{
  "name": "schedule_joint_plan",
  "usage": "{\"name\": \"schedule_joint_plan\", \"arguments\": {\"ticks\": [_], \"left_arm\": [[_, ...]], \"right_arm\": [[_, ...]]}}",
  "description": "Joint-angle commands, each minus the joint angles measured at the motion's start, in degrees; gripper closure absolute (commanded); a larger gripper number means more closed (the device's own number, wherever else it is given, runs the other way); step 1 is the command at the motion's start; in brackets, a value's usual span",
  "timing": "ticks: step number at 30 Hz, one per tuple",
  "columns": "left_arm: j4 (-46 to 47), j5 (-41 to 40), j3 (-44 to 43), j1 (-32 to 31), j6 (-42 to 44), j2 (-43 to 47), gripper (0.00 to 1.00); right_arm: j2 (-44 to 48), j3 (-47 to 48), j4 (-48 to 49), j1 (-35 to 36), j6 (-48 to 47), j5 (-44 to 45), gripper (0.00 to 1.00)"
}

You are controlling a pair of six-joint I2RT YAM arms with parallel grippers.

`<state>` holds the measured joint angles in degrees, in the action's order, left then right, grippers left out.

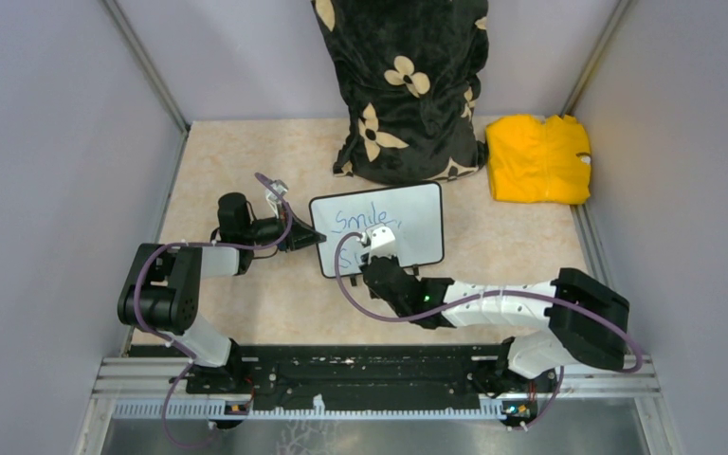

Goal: Write a sentence on the whiteboard

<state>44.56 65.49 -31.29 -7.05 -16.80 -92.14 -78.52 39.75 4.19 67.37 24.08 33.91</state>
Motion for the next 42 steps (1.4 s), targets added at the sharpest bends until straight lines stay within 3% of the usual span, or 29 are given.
{"name": "schedule_joint_plan", "arguments": {"ticks": [1,8,22,42], "left_arm": [[-1.9,-2.5,-0.7,-1.0,2.5,-0.1,1.0],[-2.1,-2.5,-0.7,-1.1,2.6,-0.1,1.0],[-2.4,-2.5,-0.8,-1.1,2.8,0.0,1.0],[-2.7,-2.6,-0.9,-1.1,3.1,0.0,1.0]], "right_arm": [[3.1,-0.2,0.4,-0.5,0.2,1.5,1.0],[6.0,-0.1,4.4,-0.4,-1.4,-1.7,1.0],[1.2,4.0,6.1,-0.4,-2.5,-0.9,1.0],[0.0,3.6,3.8,-1.7,-1.4,1.4,1.0]]}}
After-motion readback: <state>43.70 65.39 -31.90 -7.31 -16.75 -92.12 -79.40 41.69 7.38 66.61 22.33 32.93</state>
